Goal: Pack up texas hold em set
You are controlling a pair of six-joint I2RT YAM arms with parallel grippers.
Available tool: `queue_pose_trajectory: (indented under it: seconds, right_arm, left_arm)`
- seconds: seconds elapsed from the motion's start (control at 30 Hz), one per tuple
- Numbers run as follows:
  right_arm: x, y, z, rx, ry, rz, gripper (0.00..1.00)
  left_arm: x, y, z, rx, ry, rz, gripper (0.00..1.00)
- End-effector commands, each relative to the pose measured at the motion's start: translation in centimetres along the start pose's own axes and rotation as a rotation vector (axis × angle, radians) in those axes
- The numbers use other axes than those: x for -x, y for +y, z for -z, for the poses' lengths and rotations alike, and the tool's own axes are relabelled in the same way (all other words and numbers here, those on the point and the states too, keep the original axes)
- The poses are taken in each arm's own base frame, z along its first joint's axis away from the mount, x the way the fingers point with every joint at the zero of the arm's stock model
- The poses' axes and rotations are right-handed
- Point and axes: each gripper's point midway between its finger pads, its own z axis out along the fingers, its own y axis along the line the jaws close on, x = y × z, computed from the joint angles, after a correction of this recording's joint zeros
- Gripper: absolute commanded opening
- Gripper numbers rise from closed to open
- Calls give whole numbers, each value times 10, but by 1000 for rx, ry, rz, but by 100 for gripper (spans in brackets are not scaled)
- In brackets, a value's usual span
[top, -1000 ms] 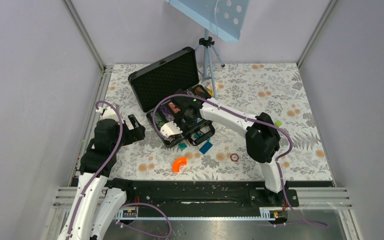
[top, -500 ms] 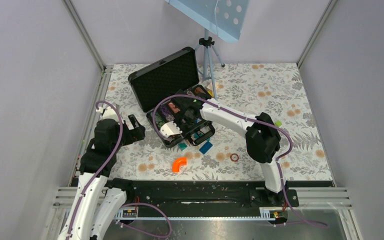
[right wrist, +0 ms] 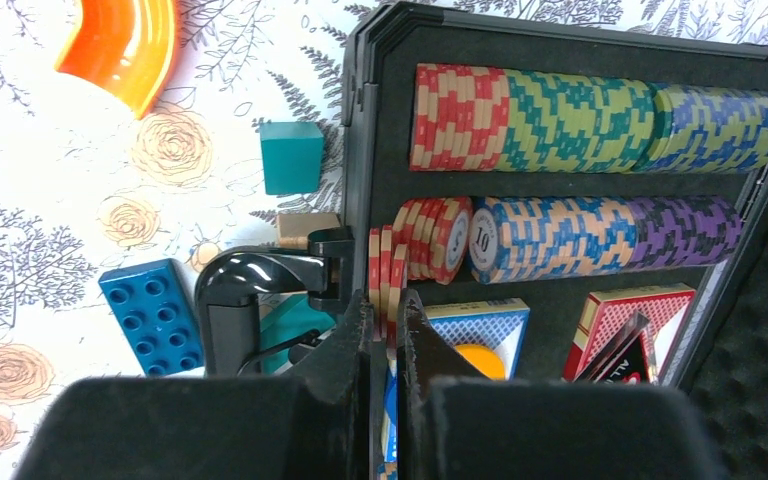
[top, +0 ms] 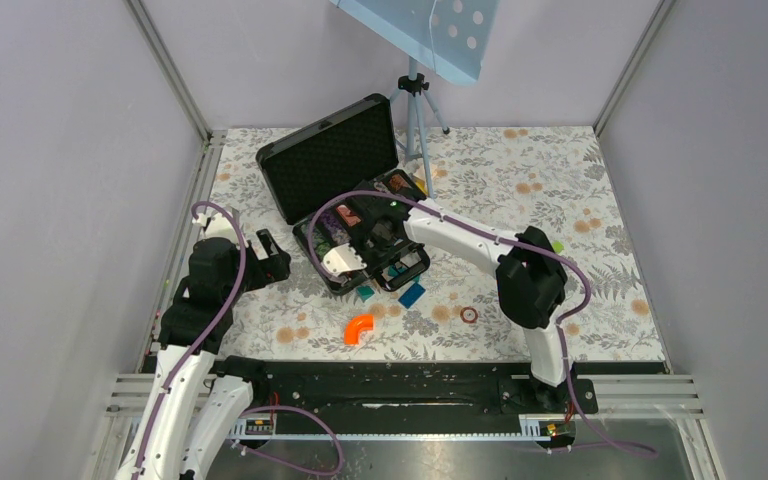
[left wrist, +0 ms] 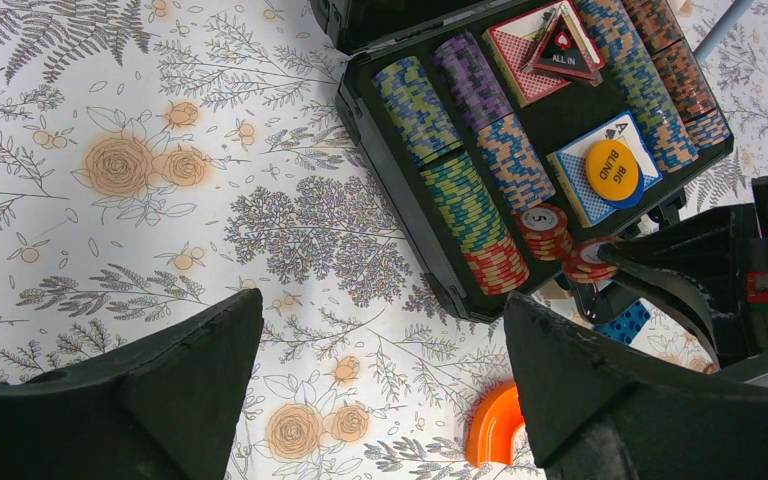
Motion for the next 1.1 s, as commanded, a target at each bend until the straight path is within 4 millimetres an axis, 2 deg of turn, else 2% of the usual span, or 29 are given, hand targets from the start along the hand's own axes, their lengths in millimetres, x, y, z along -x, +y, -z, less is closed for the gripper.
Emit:
queue_pose_trajectory:
  seconds: [0.0, 0.17, 0.4, 0.73, 1.07]
  right_arm:
    - [13, 7, 19, -10, -7, 1, 0]
    - [11, 11, 14, 4, -4, -4, 0]
    - [9, 5, 7, -13, -3, -7, 0]
    - [10, -12, 12, -52, 4, 8, 0]
    - [10, -14, 10, -53, 5, 8, 0]
  left_arm:
    - [13, -6, -3, -27, -52, -7, 90]
    - [13, -6, -3, -27, -50, -8, 90]
    - [12, -5, -4, -26, -48, -7, 90]
    - [13, -6, -3, -27, -50, -9, 90]
    - [13, -6, -3, -28, -51, -9, 90]
